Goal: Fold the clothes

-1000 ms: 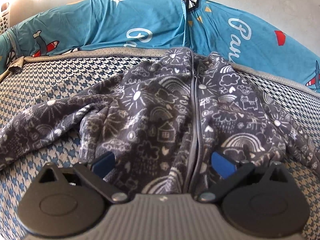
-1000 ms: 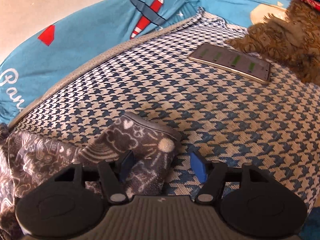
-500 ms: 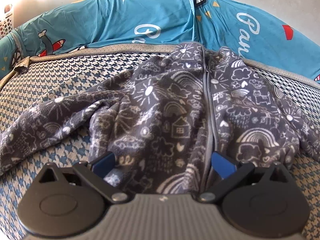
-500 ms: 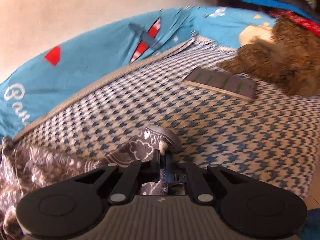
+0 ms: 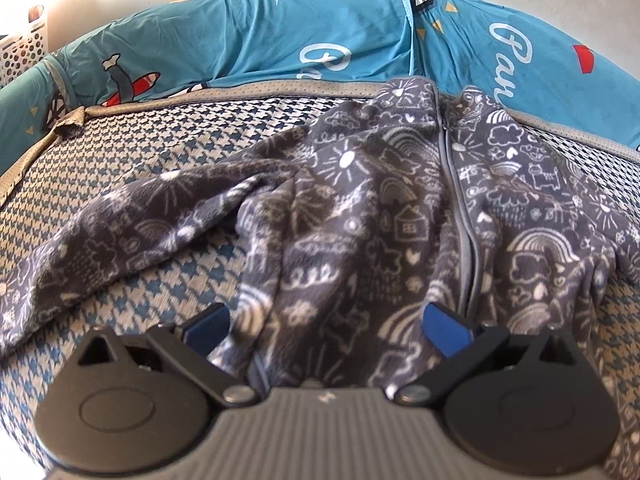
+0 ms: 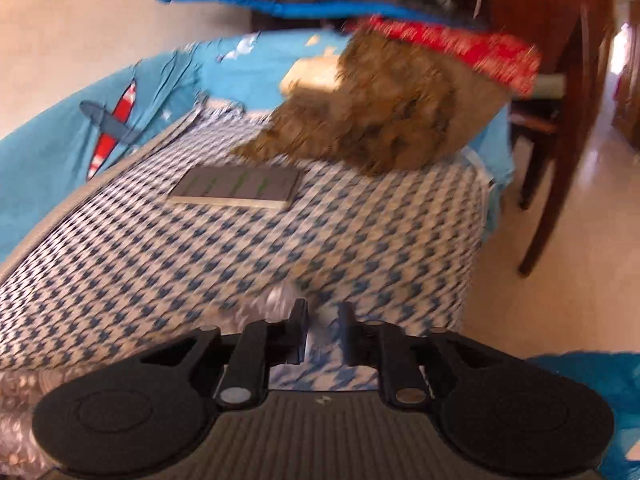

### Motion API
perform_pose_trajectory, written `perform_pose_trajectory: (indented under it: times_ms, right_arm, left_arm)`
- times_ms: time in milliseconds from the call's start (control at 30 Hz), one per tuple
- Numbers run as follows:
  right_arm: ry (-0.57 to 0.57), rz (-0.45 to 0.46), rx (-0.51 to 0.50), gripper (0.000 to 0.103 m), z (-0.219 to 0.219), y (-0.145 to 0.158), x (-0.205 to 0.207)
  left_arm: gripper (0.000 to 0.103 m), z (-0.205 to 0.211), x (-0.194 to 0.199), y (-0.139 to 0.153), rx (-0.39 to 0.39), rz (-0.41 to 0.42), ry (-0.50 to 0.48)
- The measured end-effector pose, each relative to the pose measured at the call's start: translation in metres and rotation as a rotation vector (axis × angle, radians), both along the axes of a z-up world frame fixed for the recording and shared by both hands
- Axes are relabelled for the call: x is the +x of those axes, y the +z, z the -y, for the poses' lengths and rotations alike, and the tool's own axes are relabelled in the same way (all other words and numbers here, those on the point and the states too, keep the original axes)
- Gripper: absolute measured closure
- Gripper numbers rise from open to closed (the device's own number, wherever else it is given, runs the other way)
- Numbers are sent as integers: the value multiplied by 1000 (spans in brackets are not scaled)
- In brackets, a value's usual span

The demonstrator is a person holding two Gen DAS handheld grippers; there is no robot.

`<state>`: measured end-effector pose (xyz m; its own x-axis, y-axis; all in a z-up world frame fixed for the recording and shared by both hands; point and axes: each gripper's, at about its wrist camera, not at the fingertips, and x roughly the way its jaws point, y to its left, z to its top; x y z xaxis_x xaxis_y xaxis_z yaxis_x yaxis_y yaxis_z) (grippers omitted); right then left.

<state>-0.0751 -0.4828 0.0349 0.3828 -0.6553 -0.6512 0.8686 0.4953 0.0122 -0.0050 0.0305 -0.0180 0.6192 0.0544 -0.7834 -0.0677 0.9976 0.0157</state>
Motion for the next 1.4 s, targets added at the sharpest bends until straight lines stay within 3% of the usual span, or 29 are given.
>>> perform_pose_trajectory:
  times_ms: [233, 367, 600, 833, 1000, 1300, 1400]
  right_arm:
    - [166, 116, 10, 72, -18, 11, 5]
    - [324, 152, 113, 71, -33, 3, 17]
    - [569, 146, 220, 68, -69, -14, 48]
    - [783, 128, 222, 68, -119, -28, 81]
    - [833, 115, 243, 68, -143, -40, 100]
    - [792, 71, 264, 67, -162, -64, 135]
    - [820, 11, 257, 62, -172, -72, 140]
  left_arm:
    - [0, -9, -23, -2, 7, -10, -4]
    - [0, -6, -35, -7, 28, -26, -22]
    - [0, -8, -48, -11, 28, -34, -13]
    - [0, -17, -52, -2, -14, 22, 26]
    - [0, -21, -51, 4, -30, 62, 56]
    - [0, -34, -47, 7, -51, 78, 90]
    - [0, -40, -48, 7, -43, 80, 103]
